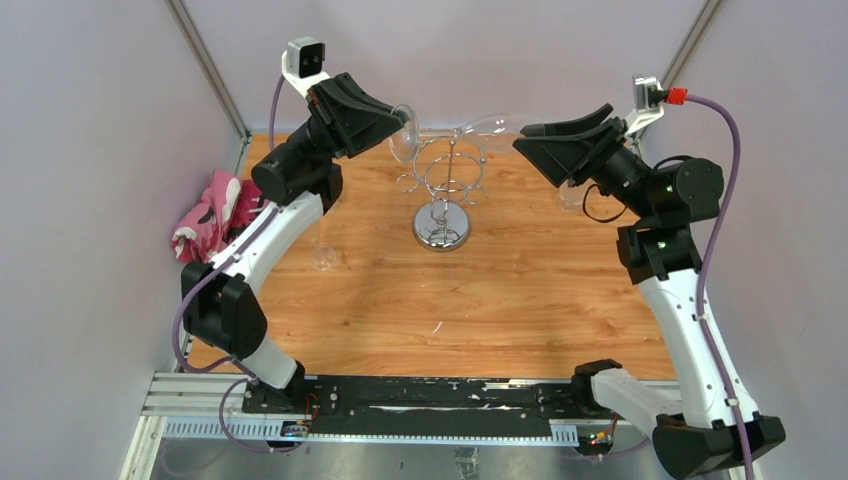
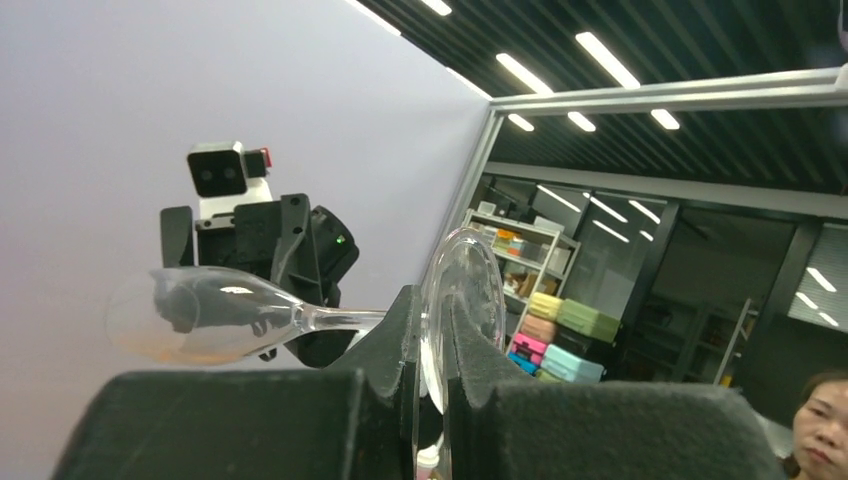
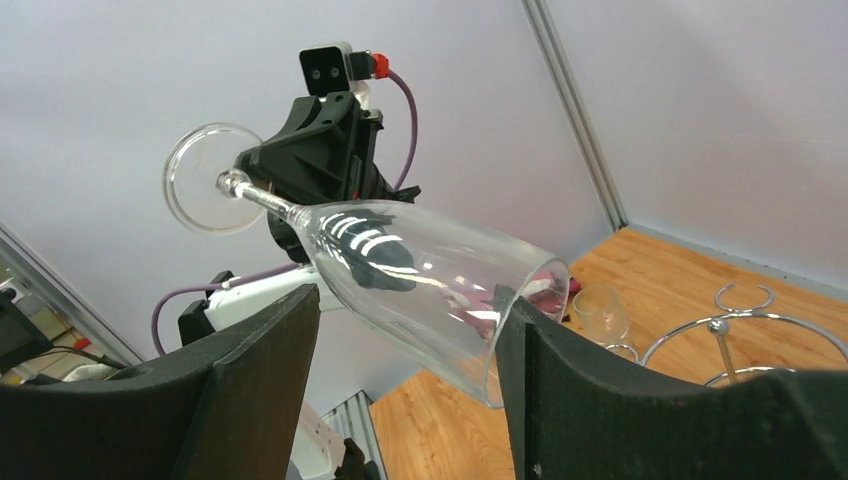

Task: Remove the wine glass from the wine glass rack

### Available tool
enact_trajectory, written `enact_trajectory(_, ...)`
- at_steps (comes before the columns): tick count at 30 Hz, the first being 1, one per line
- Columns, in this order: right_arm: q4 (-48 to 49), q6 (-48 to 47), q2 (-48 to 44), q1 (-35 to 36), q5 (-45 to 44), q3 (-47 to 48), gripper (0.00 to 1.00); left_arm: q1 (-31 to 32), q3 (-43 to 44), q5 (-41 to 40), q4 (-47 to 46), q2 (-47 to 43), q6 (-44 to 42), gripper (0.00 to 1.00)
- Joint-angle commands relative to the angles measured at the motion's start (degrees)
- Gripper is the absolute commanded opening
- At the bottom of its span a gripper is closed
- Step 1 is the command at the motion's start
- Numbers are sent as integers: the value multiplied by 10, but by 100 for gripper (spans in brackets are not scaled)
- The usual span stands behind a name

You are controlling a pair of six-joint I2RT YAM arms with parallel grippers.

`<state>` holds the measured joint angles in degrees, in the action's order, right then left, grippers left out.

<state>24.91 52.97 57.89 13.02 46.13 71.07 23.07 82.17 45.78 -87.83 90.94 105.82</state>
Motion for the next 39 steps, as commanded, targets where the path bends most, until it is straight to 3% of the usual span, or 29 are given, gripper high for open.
enact_trajectory(1, 13, -5, -58, 32, 119, 23, 65, -5, 1, 38, -14, 70, -51, 0)
enact_trajectory(12, -4, -6, -76, 32, 122, 23, 60, -8, 73, 39, -14, 148, -16, 0)
enact_trajectory(21, 77, 44, -32, 32, 127, 14, 46, 3, 60, 44, -14, 167, -20, 0)
enact_trajectory(28, 82, 42, -9, 33, 118, 6, 43, 35, 43, 53, -14, 164, -27, 0)
enact_trajectory(35, 79, 35, -3, 32, 96, 1, 16, 56, -16, 54, -14, 140, -51, 0)
enact_trajectory(38, 74, 27, -8, 33, 83, -3, 0, 58, -39, 53, -14, 129, -63, 0)
enact_trajectory(39, 65, 19, -11, 32, 76, -4, 0, 58, -45, 54, -14, 126, -64, 0)
